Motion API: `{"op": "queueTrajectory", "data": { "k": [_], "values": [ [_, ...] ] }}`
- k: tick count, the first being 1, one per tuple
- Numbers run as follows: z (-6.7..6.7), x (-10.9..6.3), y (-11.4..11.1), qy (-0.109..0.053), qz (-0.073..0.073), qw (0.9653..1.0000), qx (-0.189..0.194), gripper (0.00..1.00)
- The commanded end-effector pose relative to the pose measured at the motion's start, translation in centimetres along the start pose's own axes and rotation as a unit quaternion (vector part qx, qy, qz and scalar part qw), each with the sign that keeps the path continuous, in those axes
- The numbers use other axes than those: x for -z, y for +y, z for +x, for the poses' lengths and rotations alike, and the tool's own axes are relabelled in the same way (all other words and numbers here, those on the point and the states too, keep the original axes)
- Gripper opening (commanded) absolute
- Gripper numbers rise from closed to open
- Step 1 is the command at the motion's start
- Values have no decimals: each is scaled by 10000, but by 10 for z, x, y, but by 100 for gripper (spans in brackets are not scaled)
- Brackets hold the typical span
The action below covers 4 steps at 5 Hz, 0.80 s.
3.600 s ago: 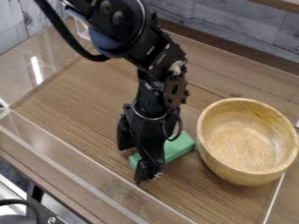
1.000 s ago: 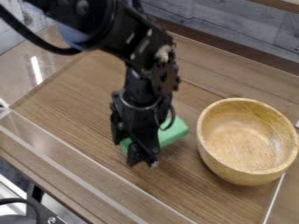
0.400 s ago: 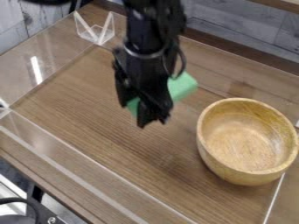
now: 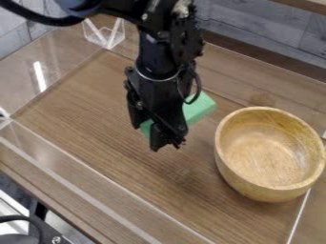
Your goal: Put green stick into wooden bowl
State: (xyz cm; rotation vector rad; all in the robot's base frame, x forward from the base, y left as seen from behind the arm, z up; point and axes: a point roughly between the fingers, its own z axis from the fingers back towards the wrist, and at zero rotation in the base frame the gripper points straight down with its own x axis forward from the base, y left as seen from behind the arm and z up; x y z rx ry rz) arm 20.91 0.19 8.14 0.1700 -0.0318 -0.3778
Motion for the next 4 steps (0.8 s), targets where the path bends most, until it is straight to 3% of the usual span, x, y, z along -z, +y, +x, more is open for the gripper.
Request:
{"op": "queueTrajectory", "data": {
  "k": [1, 4],
  "values": [
    [1, 1, 2, -60, -1, 10000, -70, 0],
    [-3, 10, -1, 8, -124, 9999, -74, 0]
  ]
}}
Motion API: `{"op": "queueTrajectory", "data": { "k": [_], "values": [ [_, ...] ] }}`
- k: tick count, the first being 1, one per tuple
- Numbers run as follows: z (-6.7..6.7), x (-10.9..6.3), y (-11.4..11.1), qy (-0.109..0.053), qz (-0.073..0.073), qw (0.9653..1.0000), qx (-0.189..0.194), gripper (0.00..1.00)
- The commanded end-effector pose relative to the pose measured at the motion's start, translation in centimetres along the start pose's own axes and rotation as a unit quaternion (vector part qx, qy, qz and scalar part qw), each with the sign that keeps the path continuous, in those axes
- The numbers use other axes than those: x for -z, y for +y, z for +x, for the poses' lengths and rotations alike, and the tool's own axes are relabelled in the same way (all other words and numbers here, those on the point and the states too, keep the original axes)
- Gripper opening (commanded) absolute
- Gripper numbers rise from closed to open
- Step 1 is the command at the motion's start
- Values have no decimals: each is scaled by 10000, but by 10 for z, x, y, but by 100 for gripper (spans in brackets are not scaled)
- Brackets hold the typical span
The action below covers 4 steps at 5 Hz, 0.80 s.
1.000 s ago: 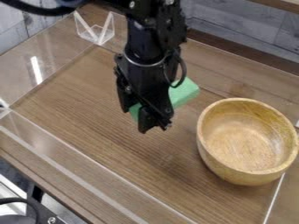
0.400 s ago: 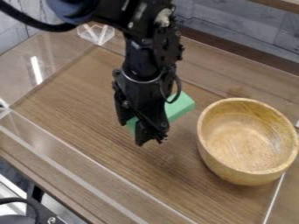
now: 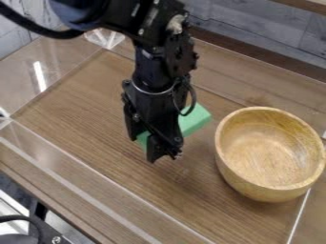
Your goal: Put green stick into wooden bowl
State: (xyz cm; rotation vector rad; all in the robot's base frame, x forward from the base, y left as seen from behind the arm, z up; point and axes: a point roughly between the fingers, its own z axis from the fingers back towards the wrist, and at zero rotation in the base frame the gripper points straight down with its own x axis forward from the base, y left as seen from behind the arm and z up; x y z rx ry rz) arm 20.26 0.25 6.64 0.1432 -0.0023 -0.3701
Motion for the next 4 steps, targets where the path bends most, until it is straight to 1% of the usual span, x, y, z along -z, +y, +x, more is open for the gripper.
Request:
{"op": "queueTrajectory", "data": {
  "k": [1, 4],
  "values": [
    [3, -6, 2, -127, 10, 9999, -62, 0],
    [3, -11, 1, -190, -53, 9997, -140, 0]
  ]
}}
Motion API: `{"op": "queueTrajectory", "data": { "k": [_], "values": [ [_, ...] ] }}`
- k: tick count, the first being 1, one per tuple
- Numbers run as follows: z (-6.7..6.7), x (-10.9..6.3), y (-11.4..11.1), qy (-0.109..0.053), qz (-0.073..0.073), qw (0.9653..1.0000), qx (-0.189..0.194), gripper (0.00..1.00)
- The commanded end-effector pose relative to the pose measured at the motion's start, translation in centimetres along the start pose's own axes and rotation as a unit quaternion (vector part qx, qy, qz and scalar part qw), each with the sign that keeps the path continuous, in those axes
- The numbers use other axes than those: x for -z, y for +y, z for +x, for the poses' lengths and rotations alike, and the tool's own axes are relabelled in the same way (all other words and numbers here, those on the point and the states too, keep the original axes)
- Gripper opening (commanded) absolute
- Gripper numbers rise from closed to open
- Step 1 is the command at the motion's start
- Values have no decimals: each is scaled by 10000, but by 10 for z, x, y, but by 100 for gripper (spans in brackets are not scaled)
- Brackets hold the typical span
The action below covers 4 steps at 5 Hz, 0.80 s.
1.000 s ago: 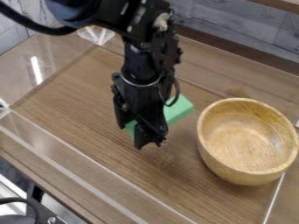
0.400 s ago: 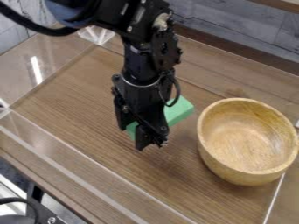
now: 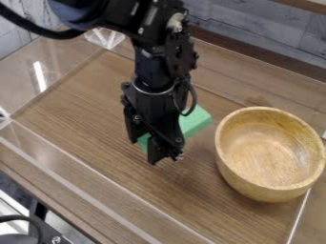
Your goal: Put green stick into wooden bowl
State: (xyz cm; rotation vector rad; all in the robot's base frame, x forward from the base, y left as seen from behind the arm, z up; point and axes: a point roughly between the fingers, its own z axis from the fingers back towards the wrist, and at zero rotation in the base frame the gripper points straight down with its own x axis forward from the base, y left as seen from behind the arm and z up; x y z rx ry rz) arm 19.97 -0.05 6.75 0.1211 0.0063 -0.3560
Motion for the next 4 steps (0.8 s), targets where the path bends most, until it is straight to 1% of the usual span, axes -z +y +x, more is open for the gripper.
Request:
{"op": "queueTrajectory", "data": {
  "k": [1, 2, 3, 4],
  "values": [
    [5, -11, 4, -242, 43, 9997, -97, 0],
    [5, -13, 4, -268, 27, 9996, -126, 0],
    [9, -28, 6, -418, 25, 9988, -266, 0],
    [21, -56, 12, -682, 15, 9960, -578, 0]
  ]
}}
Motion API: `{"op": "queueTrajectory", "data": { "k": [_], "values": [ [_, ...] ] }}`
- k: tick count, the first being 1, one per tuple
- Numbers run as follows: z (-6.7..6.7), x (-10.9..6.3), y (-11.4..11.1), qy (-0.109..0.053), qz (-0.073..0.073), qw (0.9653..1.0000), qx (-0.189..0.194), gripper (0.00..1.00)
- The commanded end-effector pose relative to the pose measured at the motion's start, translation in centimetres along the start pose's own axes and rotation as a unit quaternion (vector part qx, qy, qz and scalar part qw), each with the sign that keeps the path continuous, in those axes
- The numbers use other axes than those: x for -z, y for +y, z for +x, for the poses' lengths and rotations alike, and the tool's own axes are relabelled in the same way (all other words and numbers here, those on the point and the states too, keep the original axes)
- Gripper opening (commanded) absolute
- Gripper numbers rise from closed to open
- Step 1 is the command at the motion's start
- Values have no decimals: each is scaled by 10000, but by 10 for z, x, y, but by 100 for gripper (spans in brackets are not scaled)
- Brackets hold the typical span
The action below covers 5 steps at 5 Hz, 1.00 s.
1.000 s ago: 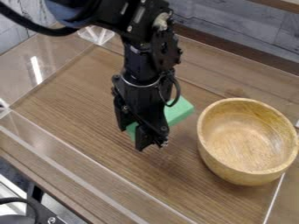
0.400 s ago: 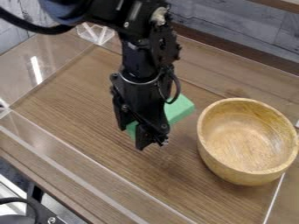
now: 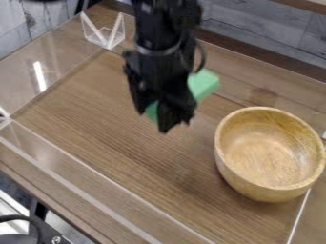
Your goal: Put green stick into wooden bowl
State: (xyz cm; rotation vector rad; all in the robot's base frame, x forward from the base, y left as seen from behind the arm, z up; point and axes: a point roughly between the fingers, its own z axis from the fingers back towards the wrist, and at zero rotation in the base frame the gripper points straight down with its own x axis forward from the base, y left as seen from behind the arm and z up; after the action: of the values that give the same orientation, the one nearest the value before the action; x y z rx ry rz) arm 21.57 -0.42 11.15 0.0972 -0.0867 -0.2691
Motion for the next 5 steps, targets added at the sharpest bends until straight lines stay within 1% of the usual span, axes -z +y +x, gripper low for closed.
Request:
{"op": "queueTrajectory", "data": {
  "k": [1, 2, 3, 4, 5],
  "values": [
    [22, -12, -4, -326, 19, 9993, -198, 0],
    [32, -10, -26, -386, -34, 9992, -71, 0],
    [28, -1, 3, -379, 106, 9991, -177, 0],
    [25, 7, 32, -363, 188, 9985, -356, 0],
    [30, 5, -5, -422, 61, 9991, -41, 0]
  ]
}}
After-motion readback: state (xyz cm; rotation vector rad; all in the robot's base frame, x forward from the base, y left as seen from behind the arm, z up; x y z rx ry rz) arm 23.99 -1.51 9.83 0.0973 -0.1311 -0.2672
